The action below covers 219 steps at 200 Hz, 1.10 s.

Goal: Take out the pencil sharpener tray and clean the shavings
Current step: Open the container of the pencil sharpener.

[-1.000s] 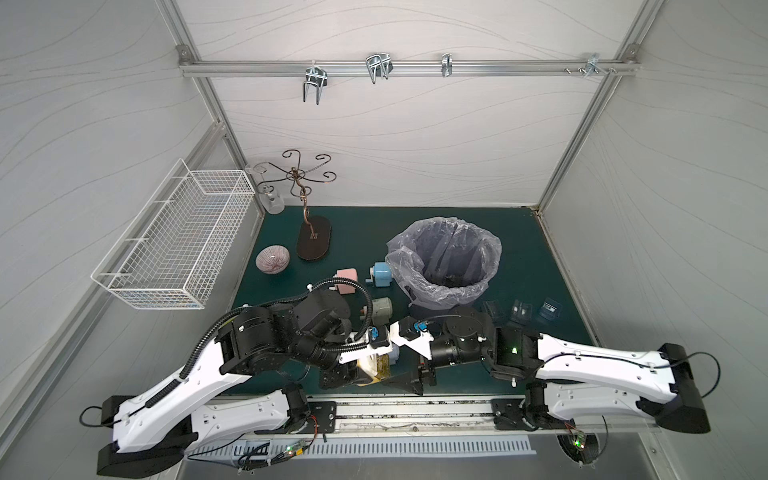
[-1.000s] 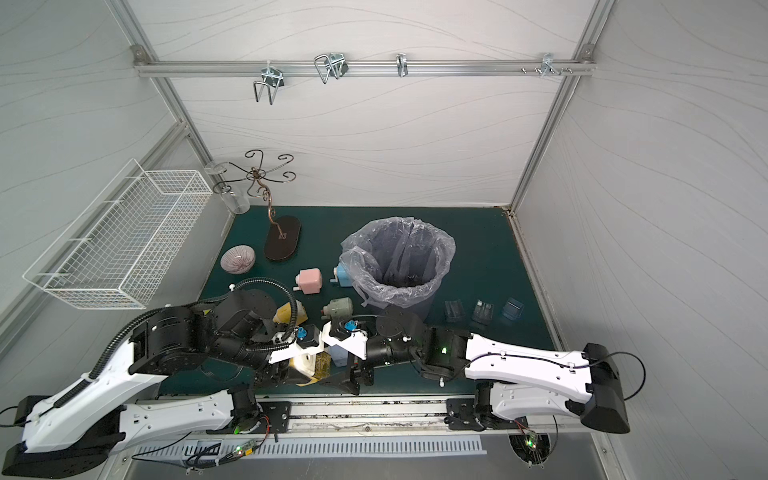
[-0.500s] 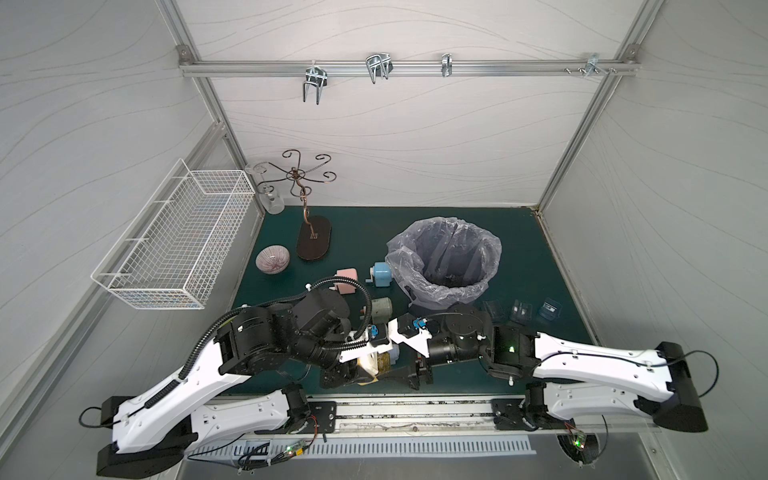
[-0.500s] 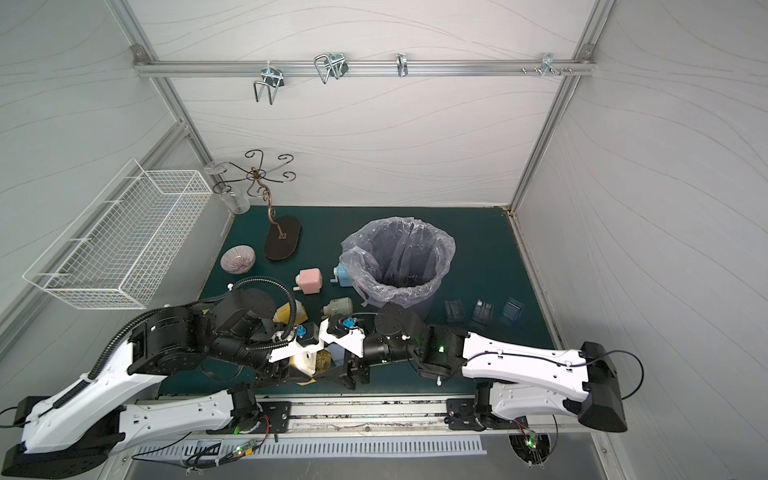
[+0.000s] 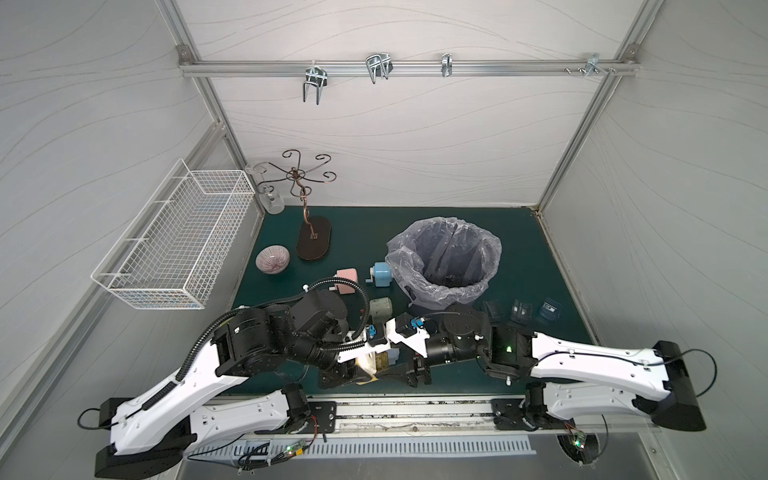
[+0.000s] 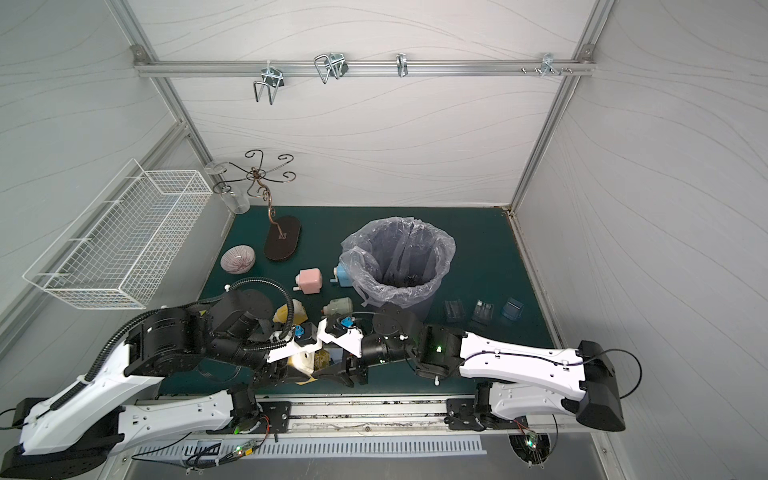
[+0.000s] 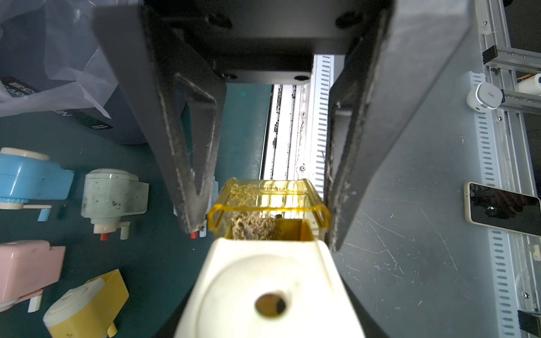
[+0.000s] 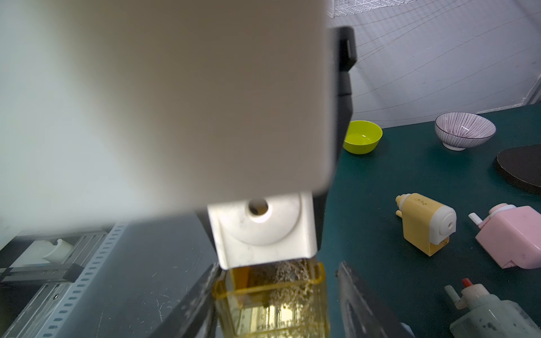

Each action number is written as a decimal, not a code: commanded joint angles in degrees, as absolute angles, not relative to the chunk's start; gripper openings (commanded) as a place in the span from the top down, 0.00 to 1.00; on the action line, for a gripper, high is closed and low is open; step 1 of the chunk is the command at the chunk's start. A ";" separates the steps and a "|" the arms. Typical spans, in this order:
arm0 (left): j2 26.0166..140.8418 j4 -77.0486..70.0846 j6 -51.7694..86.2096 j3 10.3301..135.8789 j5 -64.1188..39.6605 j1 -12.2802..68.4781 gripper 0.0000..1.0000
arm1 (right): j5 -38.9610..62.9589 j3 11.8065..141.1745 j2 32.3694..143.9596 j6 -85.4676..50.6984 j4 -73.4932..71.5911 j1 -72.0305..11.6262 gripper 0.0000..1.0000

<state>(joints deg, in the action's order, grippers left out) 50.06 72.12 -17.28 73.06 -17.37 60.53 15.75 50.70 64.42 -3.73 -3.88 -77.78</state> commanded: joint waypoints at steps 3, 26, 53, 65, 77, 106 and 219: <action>49.45 68.07 -16.95 75.46 -18.19 60.76 1.00 | 15.62 49.46 64.02 -4.50 -2.44 -78.16 0.35; 49.31 67.94 -16.96 75.25 -18.21 60.73 1.00 | 15.71 48.87 63.46 -4.15 -2.18 -78.11 0.34; 49.29 67.98 -16.72 75.23 -18.15 60.73 1.00 | 16.66 47.65 62.68 -3.99 -2.41 -78.13 0.33; 49.31 68.03 -16.61 75.30 -18.14 60.73 1.00 | 16.61 47.33 62.41 -3.91 -2.55 -78.13 0.33; 49.31 67.90 -16.43 75.19 -18.21 60.73 1.00 | 16.63 47.50 62.40 -3.87 -2.33 -78.13 0.33; 49.30 67.69 -16.27 74.88 -18.52 60.73 1.00 | 16.28 48.15 62.40 -3.53 -2.37 -78.13 0.33; 49.76 67.76 -15.95 73.61 -18.94 60.73 1.00 | 18.46 50.69 63.50 -2.99 -2.22 -78.13 0.33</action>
